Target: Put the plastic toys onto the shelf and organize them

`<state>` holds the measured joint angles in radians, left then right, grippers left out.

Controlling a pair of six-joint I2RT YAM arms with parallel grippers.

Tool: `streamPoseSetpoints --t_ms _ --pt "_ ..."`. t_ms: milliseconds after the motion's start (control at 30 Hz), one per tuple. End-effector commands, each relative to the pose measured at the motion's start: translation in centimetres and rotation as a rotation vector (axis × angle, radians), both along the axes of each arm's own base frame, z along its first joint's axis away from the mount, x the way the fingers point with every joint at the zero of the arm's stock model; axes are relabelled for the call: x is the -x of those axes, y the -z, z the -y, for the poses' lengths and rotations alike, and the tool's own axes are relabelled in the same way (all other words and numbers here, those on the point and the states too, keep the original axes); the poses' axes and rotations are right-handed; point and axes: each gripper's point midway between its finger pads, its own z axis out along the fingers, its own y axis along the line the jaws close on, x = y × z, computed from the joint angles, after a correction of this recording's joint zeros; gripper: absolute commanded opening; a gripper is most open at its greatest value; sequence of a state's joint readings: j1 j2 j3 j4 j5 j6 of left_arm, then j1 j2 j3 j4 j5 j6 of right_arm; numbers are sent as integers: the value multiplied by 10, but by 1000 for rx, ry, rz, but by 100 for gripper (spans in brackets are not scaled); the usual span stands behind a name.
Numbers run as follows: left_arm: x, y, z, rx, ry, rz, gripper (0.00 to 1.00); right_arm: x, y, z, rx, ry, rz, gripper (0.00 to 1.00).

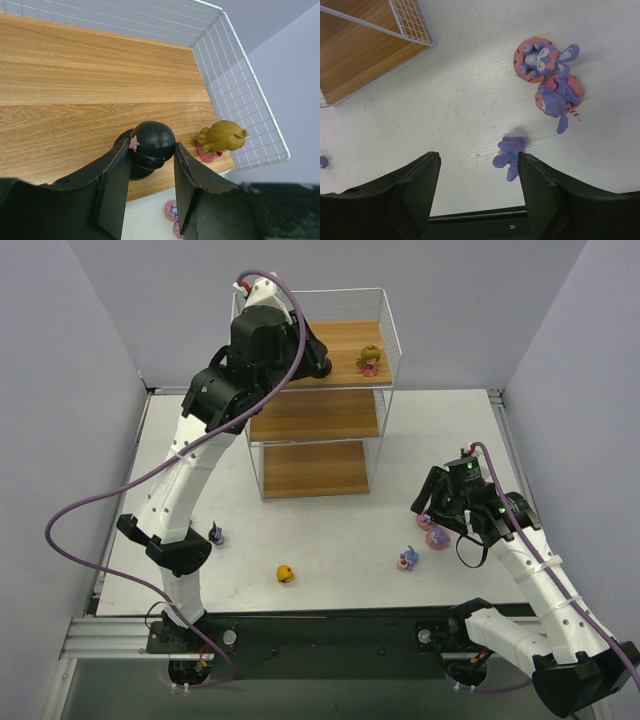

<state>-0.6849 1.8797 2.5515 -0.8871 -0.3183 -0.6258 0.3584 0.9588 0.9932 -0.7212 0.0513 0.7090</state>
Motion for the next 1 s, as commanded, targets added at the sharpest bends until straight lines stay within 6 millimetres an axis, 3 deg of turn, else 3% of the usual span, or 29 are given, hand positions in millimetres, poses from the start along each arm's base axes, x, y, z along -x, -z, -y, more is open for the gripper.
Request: streamPoseSetpoints --t_ms 0,267,767,967 --pt "1 5 3 -1 30 -25 39 3 0 3 -1 9 -1 64" --pt "-1 4 3 3 24 -20 53 3 1 3 -3 10 -1 64" --pt "-2 -9 3 31 20 20 54 0 0 2 -5 5 0 64" --pt "4 -19 1 37 31 44 61 -1 -1 1 -8 0 3 64"
